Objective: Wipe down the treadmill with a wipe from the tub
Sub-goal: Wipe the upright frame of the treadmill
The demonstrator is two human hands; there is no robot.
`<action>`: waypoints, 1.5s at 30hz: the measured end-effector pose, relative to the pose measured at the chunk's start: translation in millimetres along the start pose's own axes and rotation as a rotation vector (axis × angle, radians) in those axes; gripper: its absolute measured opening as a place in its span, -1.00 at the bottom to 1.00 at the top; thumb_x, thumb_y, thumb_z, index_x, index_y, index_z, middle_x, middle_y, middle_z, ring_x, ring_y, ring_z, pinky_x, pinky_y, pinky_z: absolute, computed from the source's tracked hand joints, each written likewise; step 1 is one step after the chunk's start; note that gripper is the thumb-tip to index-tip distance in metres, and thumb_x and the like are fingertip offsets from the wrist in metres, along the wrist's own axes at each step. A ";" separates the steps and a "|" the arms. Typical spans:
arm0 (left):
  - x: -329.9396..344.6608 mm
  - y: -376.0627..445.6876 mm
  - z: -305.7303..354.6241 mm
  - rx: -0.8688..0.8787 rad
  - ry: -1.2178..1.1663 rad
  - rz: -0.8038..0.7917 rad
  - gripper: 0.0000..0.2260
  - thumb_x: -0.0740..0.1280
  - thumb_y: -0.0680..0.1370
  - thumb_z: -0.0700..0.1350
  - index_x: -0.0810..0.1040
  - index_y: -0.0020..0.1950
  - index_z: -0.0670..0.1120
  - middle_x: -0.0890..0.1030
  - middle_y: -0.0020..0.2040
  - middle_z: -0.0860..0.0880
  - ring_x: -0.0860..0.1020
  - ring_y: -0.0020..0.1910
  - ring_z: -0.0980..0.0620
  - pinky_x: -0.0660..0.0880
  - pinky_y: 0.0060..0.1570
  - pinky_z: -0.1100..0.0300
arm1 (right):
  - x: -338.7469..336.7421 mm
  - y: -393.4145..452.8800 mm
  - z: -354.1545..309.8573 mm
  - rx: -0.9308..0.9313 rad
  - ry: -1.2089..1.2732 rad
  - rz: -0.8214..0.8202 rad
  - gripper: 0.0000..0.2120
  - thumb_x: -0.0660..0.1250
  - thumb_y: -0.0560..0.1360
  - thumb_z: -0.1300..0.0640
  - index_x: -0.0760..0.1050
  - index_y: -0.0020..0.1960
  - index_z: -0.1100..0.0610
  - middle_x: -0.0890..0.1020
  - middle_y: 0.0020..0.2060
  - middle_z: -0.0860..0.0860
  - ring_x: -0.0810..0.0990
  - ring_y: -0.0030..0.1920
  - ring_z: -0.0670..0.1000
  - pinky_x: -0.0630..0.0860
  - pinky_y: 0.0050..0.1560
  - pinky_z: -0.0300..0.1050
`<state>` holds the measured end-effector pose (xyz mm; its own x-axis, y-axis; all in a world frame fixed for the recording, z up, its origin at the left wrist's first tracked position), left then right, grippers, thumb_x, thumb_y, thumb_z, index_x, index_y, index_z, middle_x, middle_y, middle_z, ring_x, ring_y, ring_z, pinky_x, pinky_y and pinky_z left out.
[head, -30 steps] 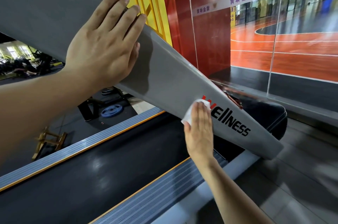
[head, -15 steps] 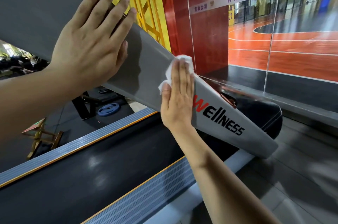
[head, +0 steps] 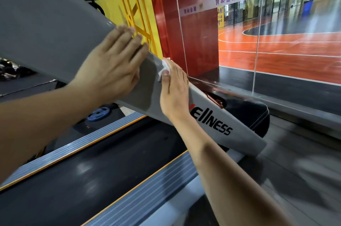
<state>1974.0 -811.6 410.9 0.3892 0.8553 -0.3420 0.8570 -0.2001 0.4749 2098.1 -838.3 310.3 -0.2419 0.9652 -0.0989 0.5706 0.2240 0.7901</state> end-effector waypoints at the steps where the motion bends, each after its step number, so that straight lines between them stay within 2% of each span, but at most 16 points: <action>1: 5.6 3.5 13.8 0.027 -0.005 -0.006 -0.45 -0.04 0.68 0.00 0.21 0.57 -0.31 0.29 0.53 -0.39 0.20 0.55 -0.38 0.02 0.56 -0.25 | -3.7 -3.2 12.7 0.014 -0.002 0.010 -0.60 -0.02 0.72 0.00 0.40 0.45 0.07 0.48 0.39 0.00 0.37 0.41 -0.01 0.22 0.48 -0.10; 5: 22.3 11.2 57.4 0.108 -0.021 0.004 -0.47 0.02 0.65 -0.06 0.22 0.56 -0.33 0.30 0.52 -0.39 0.23 0.54 -0.38 0.04 0.56 -0.25 | -31.8 -34.9 104.4 0.248 -0.024 0.124 -0.57 -0.08 0.72 0.02 0.44 0.41 0.08 0.49 0.38 0.00 0.39 0.42 -0.02 0.29 0.46 0.12; 9: 34.7 10.0 72.3 0.093 0.037 0.006 -0.48 -0.09 0.70 -0.05 0.12 0.60 -0.31 0.24 0.56 -0.37 0.16 0.57 -0.37 0.01 0.56 -0.25 | -32.0 -52.4 126.9 0.271 0.017 0.112 -0.58 -0.02 0.75 0.05 0.25 0.58 0.08 0.27 0.57 -0.06 0.13 0.58 -0.14 0.13 0.58 0.10; 13: 34.9 10.4 72.9 0.073 -0.021 -0.011 -0.47 -0.10 0.70 -0.06 0.12 0.58 -0.35 0.23 0.54 -0.41 0.17 0.56 -0.40 -0.01 0.58 -0.23 | -4.7 -70.9 55.1 0.017 -0.013 0.119 -0.50 0.09 0.69 0.22 0.13 0.61 0.25 0.11 0.62 0.11 0.01 0.63 0.06 0.02 0.61 0.17; 17: 35.2 8.8 71.6 0.080 -0.021 -0.011 -0.46 -0.15 0.71 -0.04 0.07 0.61 -0.33 0.18 0.57 -0.40 0.13 0.57 -0.39 -0.02 0.58 -0.22 | 28.2 -109.1 40.6 -0.140 -0.128 0.013 -0.46 0.03 0.69 0.09 0.00 0.63 0.15 0.02 0.62 0.01 0.00 0.63 0.06 -0.01 0.62 0.12; 20: 35.7 9.8 71.2 0.069 -0.032 -0.025 -0.47 -0.16 0.71 -0.05 0.05 0.61 -0.32 0.17 0.57 -0.39 0.11 0.58 -0.38 -0.02 0.58 -0.22 | 8.4 -125.8 113.5 0.160 -0.117 0.145 -0.44 -0.16 0.71 -0.09 -0.05 0.65 0.08 -0.06 0.64 -0.06 -0.08 0.64 0.01 -0.05 0.62 0.10; 22: 35.3 9.6 72.3 0.066 -0.046 -0.010 -0.48 -0.16 0.72 -0.05 0.06 0.61 -0.32 0.18 0.57 -0.39 0.12 0.58 -0.38 -0.02 0.58 -0.22 | -5.4 -139.2 155.0 0.405 -0.019 0.250 -0.47 -0.11 0.73 -0.02 -0.08 0.66 0.09 -0.07 0.65 -0.07 -0.12 0.63 -0.06 -0.02 0.61 0.19; 24: 34.3 9.4 72.4 0.060 -0.041 0.019 -0.48 -0.15 0.72 -0.05 0.08 0.60 -0.32 0.19 0.56 -0.39 0.13 0.58 -0.38 -0.01 0.58 -0.21 | -7.2 -135.9 152.9 0.514 0.031 0.312 -0.49 -0.06 0.74 0.07 -0.07 0.66 0.10 -0.07 0.65 -0.05 -0.14 0.63 -0.08 0.01 0.60 0.21; 28: 34.0 9.9 71.3 0.058 -0.063 0.023 -0.49 -0.11 0.72 -0.06 0.12 0.59 -0.32 0.21 0.55 -0.40 0.15 0.57 -0.38 0.00 0.58 -0.21 | 16.2 -95.7 58.4 0.046 -0.051 0.128 -0.47 0.02 0.69 0.14 0.06 0.63 0.21 0.02 0.63 0.04 -0.05 0.64 0.02 -0.04 0.62 0.14; 30: 34.3 9.9 71.0 0.062 -0.063 0.019 -0.48 -0.11 0.72 -0.05 0.12 0.60 -0.33 0.21 0.56 -0.40 0.14 0.57 -0.38 0.00 0.59 -0.21 | 17.3 -90.3 52.7 -0.067 -0.110 0.074 -0.47 0.00 0.68 0.12 0.05 0.63 0.19 0.04 0.63 0.06 -0.03 0.64 0.04 -0.05 0.62 0.12; 32: 34.5 9.5 71.0 0.059 -0.040 0.024 -0.48 -0.12 0.72 -0.05 0.11 0.60 -0.32 0.20 0.56 -0.39 0.14 0.58 -0.38 -0.01 0.59 -0.21 | 9.1 -98.0 89.9 0.061 -0.125 0.126 -0.47 -0.04 0.70 0.08 0.00 0.64 0.17 0.00 0.64 0.02 -0.06 0.64 0.01 -0.05 0.62 0.13; 35: 34.3 9.3 72.0 0.051 -0.047 0.030 -0.49 -0.12 0.72 -0.06 0.12 0.59 -0.33 0.22 0.55 -0.40 0.15 0.57 -0.39 -0.01 0.58 -0.22 | -11.1 -119.7 158.3 0.430 -0.045 0.284 -0.47 -0.12 0.73 -0.01 -0.07 0.66 0.12 -0.04 0.65 -0.05 -0.11 0.63 -0.08 0.02 0.61 0.17; 37: 33.6 10.4 72.1 0.047 -0.051 0.038 -0.50 -0.11 0.73 -0.07 0.13 0.59 -0.33 0.23 0.54 -0.41 0.16 0.56 -0.39 0.00 0.58 -0.22 | -13.3 -118.8 161.5 0.535 0.005 0.333 -0.47 -0.12 0.74 -0.01 -0.07 0.66 0.12 -0.05 0.65 -0.03 -0.13 0.63 -0.09 0.01 0.61 0.17; 39: 34.2 9.3 70.6 0.039 -0.057 0.039 -0.51 -0.10 0.72 -0.08 0.14 0.59 -0.33 0.24 0.54 -0.41 0.17 0.56 -0.39 0.01 0.58 -0.22 | -10.6 -102.0 120.8 0.402 -0.024 0.305 -0.47 -0.08 0.72 0.04 -0.02 0.65 0.18 -0.03 0.64 0.05 -0.12 0.64 -0.03 -0.02 0.61 0.18; 42: 33.3 9.4 71.9 0.046 -0.047 0.044 -0.50 -0.10 0.72 -0.07 0.14 0.58 -0.33 0.25 0.53 -0.40 0.18 0.55 -0.39 0.01 0.58 -0.22 | 12.6 -83.9 41.9 -0.042 -0.114 0.102 -0.47 0.00 0.68 0.12 0.06 0.62 0.24 0.02 0.62 0.08 -0.05 0.64 0.06 -0.04 0.62 0.15; 45: 31.8 9.7 71.7 0.039 -0.058 0.046 -0.51 -0.08 0.72 -0.08 0.16 0.58 -0.33 0.26 0.53 -0.40 0.19 0.55 -0.39 0.01 0.58 -0.21 | 11.9 -88.2 62.4 -0.061 -0.184 0.097 -0.46 -0.04 0.69 0.06 0.04 0.63 0.22 0.04 0.63 0.09 -0.02 0.64 0.07 -0.06 0.62 0.13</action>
<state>2018.8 -820.6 346.5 0.4467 0.8158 -0.3672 0.8495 -0.2580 0.4601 2093.9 -838.1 201.7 -0.0374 0.9915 -0.1247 0.5346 0.1252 0.8358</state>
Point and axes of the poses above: each hand's wrist, its own y-axis towards the middle knuckle, its own x-axis out of the palm, z = x × y, the point moved 8 cm from there along y, towards the middle knuckle
